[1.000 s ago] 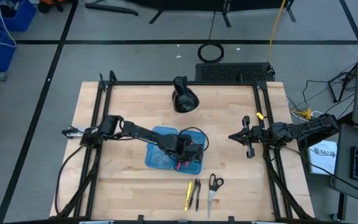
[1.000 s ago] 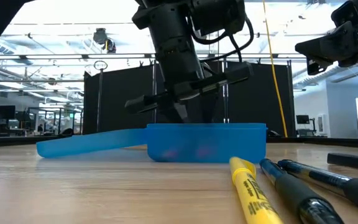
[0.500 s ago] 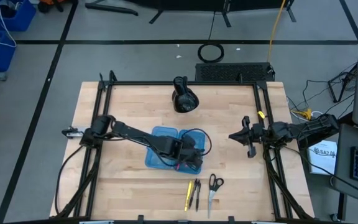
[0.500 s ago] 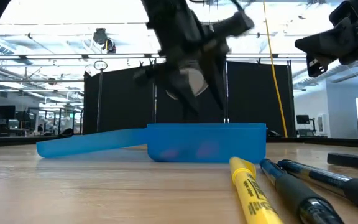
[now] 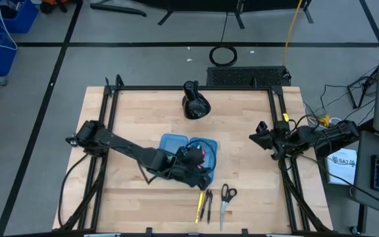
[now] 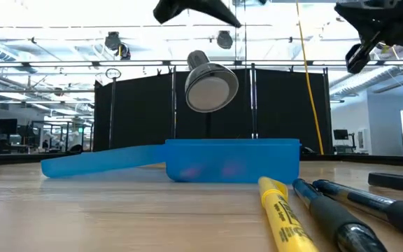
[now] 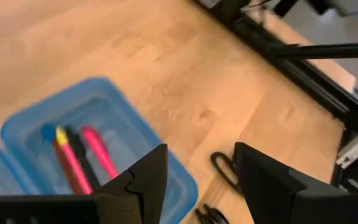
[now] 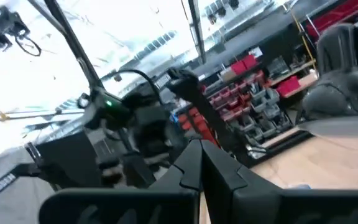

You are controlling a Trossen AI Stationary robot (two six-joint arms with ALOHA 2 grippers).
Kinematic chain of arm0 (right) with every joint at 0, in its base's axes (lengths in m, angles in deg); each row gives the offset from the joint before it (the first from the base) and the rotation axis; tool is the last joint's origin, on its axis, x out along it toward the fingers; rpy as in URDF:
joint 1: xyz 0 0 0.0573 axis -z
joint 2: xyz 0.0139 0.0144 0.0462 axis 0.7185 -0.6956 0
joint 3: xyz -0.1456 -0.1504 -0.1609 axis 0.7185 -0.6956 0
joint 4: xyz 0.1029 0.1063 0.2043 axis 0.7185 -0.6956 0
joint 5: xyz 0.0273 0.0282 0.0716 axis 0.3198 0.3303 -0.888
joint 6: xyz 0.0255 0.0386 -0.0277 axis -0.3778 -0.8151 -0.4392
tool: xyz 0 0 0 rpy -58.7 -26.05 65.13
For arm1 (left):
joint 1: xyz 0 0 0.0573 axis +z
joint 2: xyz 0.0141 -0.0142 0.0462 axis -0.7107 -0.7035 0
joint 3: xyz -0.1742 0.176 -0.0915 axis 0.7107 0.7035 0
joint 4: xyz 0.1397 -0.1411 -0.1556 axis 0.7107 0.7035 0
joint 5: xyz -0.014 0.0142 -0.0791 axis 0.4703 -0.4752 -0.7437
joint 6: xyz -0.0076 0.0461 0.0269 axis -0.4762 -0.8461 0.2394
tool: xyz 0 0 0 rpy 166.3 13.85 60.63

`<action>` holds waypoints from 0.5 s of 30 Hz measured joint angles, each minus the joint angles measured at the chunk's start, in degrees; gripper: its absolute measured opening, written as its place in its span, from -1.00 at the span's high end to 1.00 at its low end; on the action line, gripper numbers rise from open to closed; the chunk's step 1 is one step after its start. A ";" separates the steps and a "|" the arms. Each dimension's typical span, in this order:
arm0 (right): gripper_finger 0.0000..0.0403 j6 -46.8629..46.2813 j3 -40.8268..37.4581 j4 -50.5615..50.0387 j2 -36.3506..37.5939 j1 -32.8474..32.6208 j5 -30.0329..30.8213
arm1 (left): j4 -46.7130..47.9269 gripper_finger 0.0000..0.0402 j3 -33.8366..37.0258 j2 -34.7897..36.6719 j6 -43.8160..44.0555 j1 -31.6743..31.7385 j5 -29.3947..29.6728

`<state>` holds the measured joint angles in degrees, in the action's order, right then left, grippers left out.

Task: Pick & place school supplies into a supply box
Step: Put the black scissors into the blue supply box

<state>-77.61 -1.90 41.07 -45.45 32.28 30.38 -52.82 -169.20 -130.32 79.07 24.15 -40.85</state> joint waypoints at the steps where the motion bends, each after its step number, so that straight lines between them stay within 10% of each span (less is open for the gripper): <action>1: 1.00 0.03 0.00 -0.77 -0.22 0.00 -0.03 | -0.59 0.06 0.00 0.01 -1.21 -0.27 0.88; 15: 1.00 7.07 0.00 -15.01 -1.76 0.02 -9.03 | 11.71 0.06 0.00 -0.04 1.89 -3.21 -4.25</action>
<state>-70.53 -1.90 26.05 -47.21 32.30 21.35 -41.11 -169.20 -130.37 80.96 20.94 -45.10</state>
